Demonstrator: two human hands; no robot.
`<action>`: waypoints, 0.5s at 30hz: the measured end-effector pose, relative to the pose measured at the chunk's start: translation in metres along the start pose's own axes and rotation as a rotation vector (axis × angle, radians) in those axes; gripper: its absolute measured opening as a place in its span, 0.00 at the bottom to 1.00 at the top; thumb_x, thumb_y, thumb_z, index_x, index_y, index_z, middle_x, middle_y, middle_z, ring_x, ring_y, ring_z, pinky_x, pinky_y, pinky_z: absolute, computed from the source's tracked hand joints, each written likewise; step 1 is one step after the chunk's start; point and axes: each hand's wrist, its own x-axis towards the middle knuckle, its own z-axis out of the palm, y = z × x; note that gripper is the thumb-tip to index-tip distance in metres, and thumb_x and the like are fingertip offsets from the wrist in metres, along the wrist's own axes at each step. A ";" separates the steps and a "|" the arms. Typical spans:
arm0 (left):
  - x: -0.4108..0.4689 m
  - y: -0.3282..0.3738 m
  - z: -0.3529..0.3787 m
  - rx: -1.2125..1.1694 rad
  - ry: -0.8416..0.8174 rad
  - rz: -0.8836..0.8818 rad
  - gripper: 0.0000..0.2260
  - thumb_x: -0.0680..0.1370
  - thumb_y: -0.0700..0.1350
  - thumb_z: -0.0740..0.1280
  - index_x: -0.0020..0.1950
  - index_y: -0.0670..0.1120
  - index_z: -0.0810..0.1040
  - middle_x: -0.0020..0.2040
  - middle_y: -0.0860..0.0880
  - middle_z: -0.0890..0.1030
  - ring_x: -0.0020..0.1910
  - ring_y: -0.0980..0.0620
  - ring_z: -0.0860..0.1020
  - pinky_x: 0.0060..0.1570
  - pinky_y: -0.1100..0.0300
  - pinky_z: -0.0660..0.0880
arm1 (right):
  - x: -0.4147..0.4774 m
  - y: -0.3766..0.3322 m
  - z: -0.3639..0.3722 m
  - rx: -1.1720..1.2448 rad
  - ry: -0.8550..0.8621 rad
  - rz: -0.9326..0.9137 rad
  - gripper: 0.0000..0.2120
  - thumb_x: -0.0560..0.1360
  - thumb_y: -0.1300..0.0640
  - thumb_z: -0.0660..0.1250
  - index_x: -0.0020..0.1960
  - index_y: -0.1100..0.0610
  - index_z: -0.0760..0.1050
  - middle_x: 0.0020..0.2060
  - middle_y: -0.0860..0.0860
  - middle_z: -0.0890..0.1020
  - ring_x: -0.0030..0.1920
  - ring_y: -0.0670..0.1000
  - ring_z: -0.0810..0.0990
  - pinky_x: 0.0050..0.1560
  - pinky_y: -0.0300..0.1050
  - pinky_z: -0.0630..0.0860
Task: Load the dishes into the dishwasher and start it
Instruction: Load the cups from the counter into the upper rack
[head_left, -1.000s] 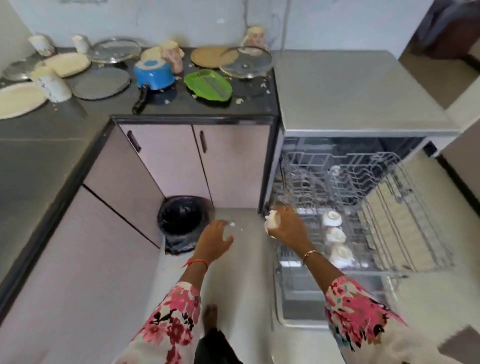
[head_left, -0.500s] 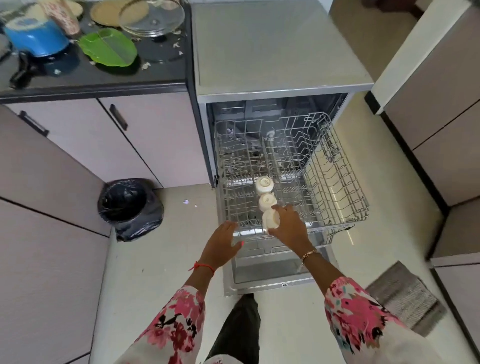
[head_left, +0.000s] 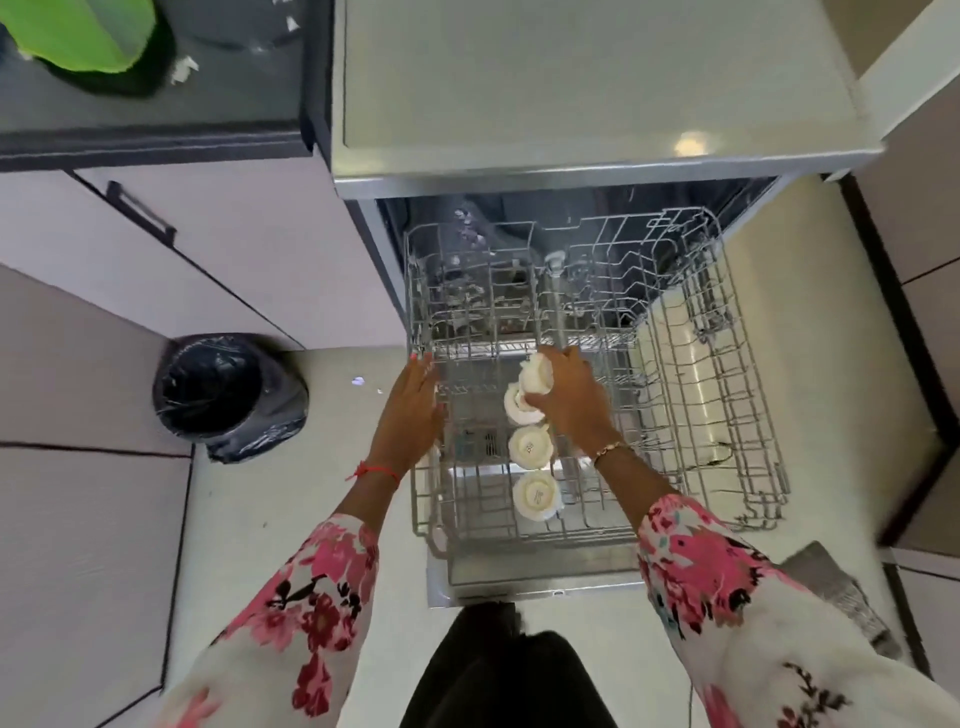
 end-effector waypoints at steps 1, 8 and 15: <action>0.010 -0.007 0.002 0.011 0.003 -0.019 0.27 0.69 0.29 0.68 0.67 0.31 0.67 0.67 0.32 0.68 0.69 0.33 0.64 0.65 0.37 0.65 | 0.013 0.001 0.002 0.009 -0.009 -0.005 0.33 0.68 0.55 0.73 0.70 0.55 0.64 0.64 0.59 0.68 0.63 0.61 0.69 0.59 0.56 0.72; 0.038 -0.033 0.027 0.016 -0.007 -0.191 0.36 0.67 0.24 0.57 0.74 0.33 0.48 0.74 0.32 0.49 0.71 0.32 0.57 0.63 0.45 0.70 | 0.073 0.010 0.026 -0.048 -0.039 -0.015 0.35 0.66 0.51 0.75 0.70 0.52 0.64 0.63 0.57 0.70 0.61 0.60 0.71 0.55 0.56 0.76; 0.041 -0.030 0.038 -0.167 0.053 -0.316 0.40 0.67 0.21 0.54 0.76 0.39 0.43 0.76 0.40 0.48 0.48 0.35 0.75 0.34 0.52 0.75 | 0.091 0.018 0.051 -0.168 -0.130 -0.029 0.34 0.69 0.49 0.72 0.70 0.52 0.62 0.67 0.57 0.66 0.67 0.60 0.66 0.63 0.56 0.70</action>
